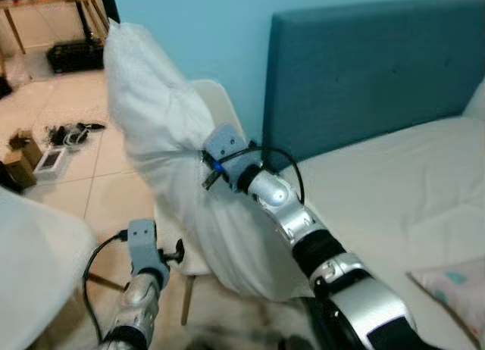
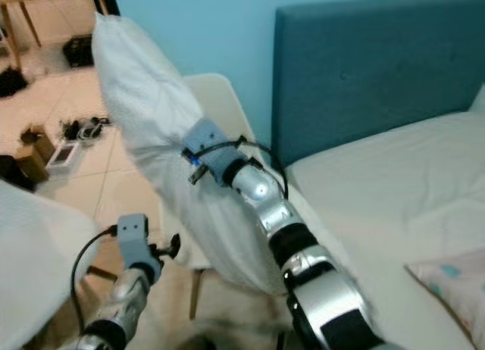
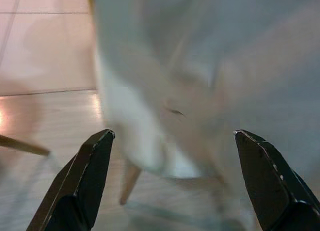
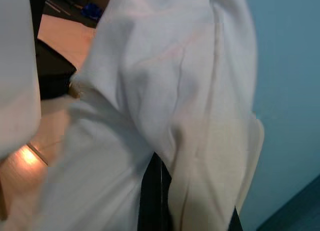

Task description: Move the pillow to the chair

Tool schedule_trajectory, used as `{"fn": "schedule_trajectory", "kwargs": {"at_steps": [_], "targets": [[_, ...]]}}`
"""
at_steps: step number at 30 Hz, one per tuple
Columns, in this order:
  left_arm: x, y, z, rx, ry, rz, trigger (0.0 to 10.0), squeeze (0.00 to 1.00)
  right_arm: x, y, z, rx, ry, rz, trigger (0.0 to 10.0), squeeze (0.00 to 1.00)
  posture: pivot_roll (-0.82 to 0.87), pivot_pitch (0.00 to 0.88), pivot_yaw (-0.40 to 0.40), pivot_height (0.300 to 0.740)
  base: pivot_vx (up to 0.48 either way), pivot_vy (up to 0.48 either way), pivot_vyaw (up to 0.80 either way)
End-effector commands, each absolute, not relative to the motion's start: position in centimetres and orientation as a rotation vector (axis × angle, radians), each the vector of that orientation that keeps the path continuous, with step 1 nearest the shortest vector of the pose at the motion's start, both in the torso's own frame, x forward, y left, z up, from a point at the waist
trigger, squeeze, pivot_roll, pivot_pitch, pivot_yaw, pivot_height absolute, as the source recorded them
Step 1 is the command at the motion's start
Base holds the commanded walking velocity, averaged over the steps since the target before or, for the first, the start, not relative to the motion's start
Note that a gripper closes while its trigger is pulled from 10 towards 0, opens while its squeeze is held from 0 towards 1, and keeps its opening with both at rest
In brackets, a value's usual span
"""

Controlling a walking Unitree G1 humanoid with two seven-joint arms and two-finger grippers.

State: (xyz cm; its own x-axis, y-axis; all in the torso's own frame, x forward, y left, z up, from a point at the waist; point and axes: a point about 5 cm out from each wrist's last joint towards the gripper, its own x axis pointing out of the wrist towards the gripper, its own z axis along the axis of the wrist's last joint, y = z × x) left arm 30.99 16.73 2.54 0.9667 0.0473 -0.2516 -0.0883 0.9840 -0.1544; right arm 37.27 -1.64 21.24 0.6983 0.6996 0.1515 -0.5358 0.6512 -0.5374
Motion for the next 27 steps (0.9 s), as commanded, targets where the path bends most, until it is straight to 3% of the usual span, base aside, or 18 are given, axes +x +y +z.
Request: {"fn": "schedule_trajectory", "kwargs": {"at_steps": [1, 18, 27], "targets": [[30.7, 16.6, 2.2, -0.165, 0.259, 0.064, 10.0, 0.00, 37.1, -0.7, 23.3, -0.480, -0.465, 0.730, 10.0, 0.00, -0.03, 0.063, 0.007, 0.560, 0.000, 0.000, 0.00], [31.0, 16.0, 2.7, -0.166, 0.242, 0.049, 10.0, 0.00, 35.9, 1.6, 24.2, -0.467, -0.539, 0.887, 10.0, 0.00, -0.03, 0.069, 0.008, 0.491, 0.000, 0.000, 0.00], [31.3, 15.3, 3.2, -0.178, 0.212, 0.031, 10.0, 0.00, 35.4, 3.4, 28.9, -0.586, -0.738, 0.893, 10.0, 0.00, -0.03, 0.084, -0.002, 0.491, 0.000, 0.000, 0.00]]}}
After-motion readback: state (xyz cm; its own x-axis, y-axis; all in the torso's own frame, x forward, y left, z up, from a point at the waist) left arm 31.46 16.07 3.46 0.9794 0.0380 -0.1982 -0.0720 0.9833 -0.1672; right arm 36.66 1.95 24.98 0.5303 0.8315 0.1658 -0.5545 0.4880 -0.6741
